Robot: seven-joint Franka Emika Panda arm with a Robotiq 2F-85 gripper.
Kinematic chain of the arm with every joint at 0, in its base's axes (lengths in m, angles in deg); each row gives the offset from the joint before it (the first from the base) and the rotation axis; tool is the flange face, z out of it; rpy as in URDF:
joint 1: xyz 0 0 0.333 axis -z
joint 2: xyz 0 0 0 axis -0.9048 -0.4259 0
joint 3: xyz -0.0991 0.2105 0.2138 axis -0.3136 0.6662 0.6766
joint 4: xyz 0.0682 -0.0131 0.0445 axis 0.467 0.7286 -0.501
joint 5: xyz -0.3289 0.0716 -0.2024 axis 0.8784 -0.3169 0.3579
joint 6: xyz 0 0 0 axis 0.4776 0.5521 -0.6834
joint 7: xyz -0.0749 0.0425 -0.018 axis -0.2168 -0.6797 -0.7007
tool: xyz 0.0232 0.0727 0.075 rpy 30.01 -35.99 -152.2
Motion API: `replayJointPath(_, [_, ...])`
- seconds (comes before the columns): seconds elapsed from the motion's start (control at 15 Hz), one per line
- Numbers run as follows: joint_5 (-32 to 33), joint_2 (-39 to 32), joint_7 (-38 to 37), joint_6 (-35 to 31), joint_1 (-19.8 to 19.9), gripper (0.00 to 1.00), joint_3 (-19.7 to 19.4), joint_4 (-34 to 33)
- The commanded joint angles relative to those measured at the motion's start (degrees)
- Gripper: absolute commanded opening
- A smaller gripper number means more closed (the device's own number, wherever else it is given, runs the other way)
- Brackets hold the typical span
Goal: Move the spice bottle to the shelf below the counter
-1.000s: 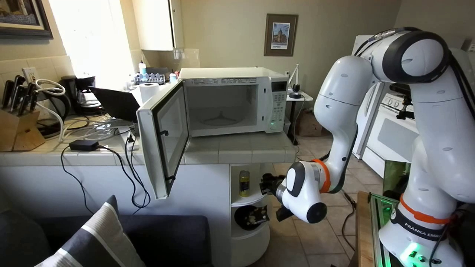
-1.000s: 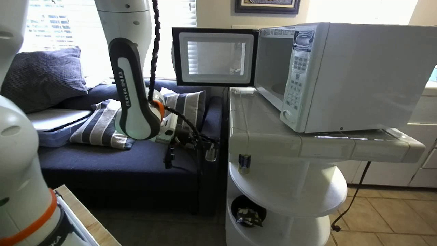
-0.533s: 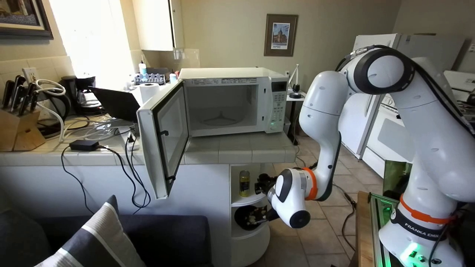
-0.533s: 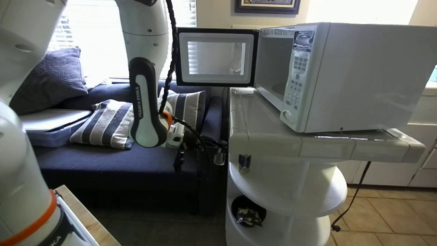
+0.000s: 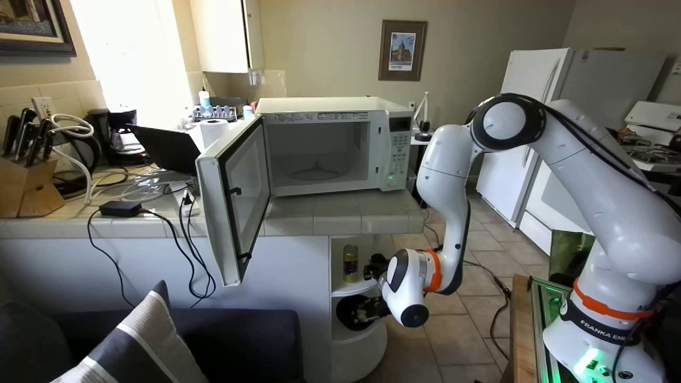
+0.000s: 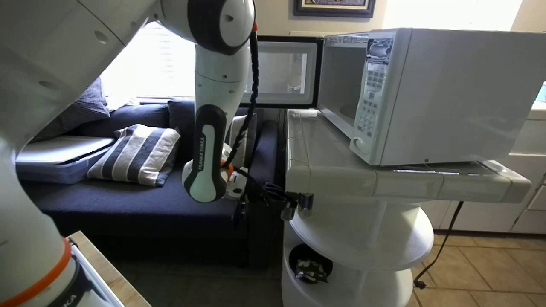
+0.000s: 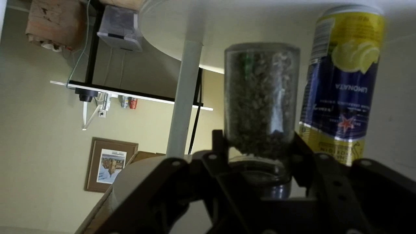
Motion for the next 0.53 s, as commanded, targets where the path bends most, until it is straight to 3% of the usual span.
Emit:
replayJointPath(0.0, [8.37,-8.26,-1.52,7.15,8.42,0.23,5.89,-2.96])
replayJointPath(0.47, [22.50,-17.98,-1.48,17.17,16.09,0.23,8.42,-4.36])
